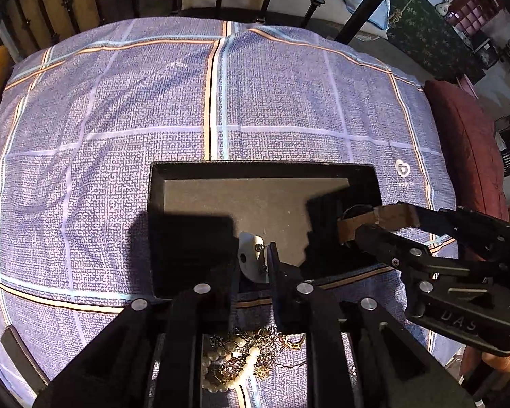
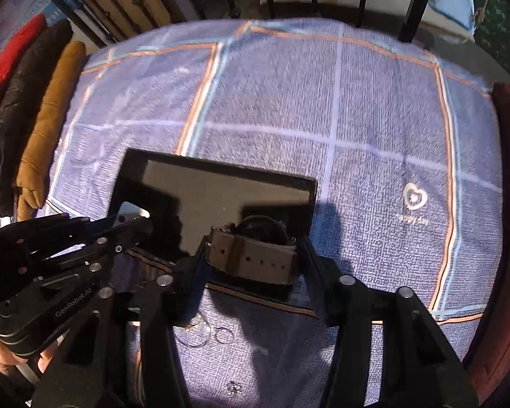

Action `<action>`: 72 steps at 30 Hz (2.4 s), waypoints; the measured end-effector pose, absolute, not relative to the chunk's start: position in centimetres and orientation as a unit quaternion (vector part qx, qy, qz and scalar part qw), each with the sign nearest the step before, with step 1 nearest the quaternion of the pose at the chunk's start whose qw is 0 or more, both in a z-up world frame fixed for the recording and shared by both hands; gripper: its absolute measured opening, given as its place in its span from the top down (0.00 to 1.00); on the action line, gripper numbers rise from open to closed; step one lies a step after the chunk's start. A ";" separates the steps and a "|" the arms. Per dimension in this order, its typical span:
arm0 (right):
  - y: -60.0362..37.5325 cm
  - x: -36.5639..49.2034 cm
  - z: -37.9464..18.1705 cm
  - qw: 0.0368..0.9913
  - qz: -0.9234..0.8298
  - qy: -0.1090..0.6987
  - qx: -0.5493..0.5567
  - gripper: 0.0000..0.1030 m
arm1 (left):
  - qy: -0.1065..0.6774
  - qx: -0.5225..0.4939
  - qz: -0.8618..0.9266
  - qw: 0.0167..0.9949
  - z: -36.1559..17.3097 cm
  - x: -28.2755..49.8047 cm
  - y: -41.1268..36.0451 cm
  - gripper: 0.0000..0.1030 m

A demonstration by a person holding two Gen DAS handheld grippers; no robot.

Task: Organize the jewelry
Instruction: 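Place the watch in the box with right tool while left places earring card, then grasp the small silver charm from the sheet with the right tool, then grasp the silver hoop ring from the jewelry pile with the left tool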

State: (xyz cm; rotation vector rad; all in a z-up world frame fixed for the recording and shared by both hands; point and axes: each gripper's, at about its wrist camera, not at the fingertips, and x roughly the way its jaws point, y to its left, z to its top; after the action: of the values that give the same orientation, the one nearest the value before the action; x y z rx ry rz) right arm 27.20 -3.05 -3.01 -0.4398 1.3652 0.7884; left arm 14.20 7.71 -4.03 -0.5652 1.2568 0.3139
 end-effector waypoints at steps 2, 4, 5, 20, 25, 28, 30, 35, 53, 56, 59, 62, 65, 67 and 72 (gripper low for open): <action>-3.3 27.2 -2.7 0.691 0.349 0.601 -0.201 0.40 | 0.581 -0.239 0.153 0.763 -4.0 14.0 7.6 0.50; -4.1 26.8 -2.1 0.696 0.349 0.597 -0.195 0.40 | 0.582 -0.212 0.158 0.769 -3.5 13.3 7.4 0.41; -4.7 26.5 -1.8 0.697 0.350 0.597 -0.190 0.40 | 0.585 -0.210 0.157 0.768 -3.3 12.8 7.2 0.40; -14.3 13.3 -6.5 0.628 0.357 0.665 -0.192 0.28 | 0.639 -0.247 0.151 0.713 -7.6 1.1 0.3 0.11; -13.6 13.1 -7.5 0.634 0.351 0.656 -0.212 0.51 | 0.637 -0.235 0.154 0.718 -7.9 1.8 -0.2 0.11; -13.0 13.3 -7.6 0.639 0.349 0.648 -0.222 0.70 | 0.633 -0.242 0.152 0.720 -7.7 2.5 -0.2 0.11; -13.1 13.4 -7.5 0.640 0.349 0.648 -0.219 0.84 | 0.631 -0.243 0.149 0.722 -7.6 3.2 -0.4 0.11; -13.6 14.2 -7.1 0.639 0.356 0.651 -0.205 0.94 | 0.631 -0.243 0.133 0.725 -7.2 5.0 -1.6 0.11; -10.6 13.3 -7.2 0.630 0.392 0.635 -0.214 0.81 | 0.625 -0.272 0.145 0.717 -6.7 3.4 0.7 0.11; -11.4 13.7 -6.6 0.639 0.392 0.630 -0.202 0.82 | 0.625 -0.271 0.141 0.718 -6.7 3.7 0.3 0.11; -11.9 14.4 -5.9 0.648 0.384 0.631 -0.188 0.82 | 0.627 -0.267 0.132 0.720 -6.7 4.3 0.0 0.11; -13.2 15.2 -5.4 0.654 0.371 0.636 -0.173 0.82 | 0.629 -0.256 0.116 0.725 -6.7 5.1 -0.8 0.11; -14.9 16.1 -5.2 0.660 0.353 0.644 -0.157 0.82 | 0.629 -0.234 0.097 0.735 -6.7 6.7 -1.8 0.11; -15.9 16.7 -5.1 0.666 0.339 0.648 -0.146 0.82 | 0.624 -0.228 0.082 0.743 -6.5 7.9 -2.3 0.11; -18.4 17.7 -4.9 0.679 0.310 0.654 -0.119 0.82 | 0.613 -0.231 0.053 0.754 -6.3 10.5 -2.6 0.12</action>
State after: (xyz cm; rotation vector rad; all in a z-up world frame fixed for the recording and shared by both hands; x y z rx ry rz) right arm 17.68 -18.39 -4.91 -0.2669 1.4698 0.6969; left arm 10.49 -2.61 -6.26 -0.5034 1.3384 0.1149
